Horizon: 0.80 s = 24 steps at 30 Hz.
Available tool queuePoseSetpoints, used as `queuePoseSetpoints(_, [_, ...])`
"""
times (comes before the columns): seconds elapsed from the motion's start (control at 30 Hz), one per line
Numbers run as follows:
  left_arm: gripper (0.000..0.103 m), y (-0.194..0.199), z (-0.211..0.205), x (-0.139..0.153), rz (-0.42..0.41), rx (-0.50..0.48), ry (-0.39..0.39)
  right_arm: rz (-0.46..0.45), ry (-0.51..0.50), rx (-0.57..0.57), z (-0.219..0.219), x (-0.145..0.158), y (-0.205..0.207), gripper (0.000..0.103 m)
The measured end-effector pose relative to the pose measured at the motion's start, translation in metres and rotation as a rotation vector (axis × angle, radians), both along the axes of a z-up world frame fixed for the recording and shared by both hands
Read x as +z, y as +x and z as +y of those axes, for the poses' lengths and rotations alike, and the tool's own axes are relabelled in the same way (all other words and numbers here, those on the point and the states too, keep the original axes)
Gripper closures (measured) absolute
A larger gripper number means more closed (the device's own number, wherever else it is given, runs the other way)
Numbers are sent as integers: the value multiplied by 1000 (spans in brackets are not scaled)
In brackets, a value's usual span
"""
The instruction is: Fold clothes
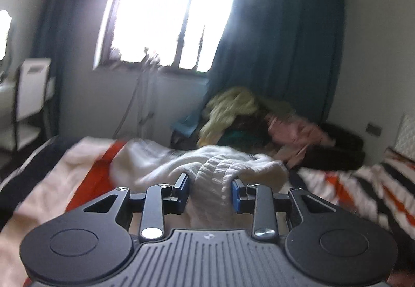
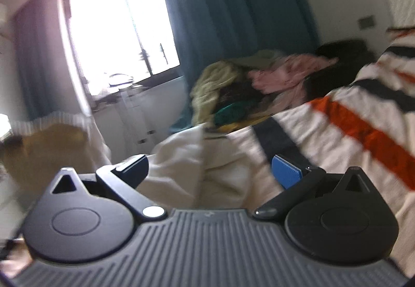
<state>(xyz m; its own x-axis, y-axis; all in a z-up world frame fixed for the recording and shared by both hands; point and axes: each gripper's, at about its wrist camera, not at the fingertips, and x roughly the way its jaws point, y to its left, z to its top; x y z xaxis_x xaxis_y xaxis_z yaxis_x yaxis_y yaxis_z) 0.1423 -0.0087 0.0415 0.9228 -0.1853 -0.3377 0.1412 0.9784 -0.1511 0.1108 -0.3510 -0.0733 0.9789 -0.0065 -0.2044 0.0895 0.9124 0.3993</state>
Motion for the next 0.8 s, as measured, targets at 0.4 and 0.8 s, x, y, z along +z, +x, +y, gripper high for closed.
queuePoseSetpoints(0.4, [57, -41, 84, -65, 233, 68, 0, 292, -103, 276, 68, -16, -12, 0])
queuePoseSetpoints(0.8, [17, -3, 6, -107, 135, 100, 453, 557, -189, 394, 119, -76, 27, 0])
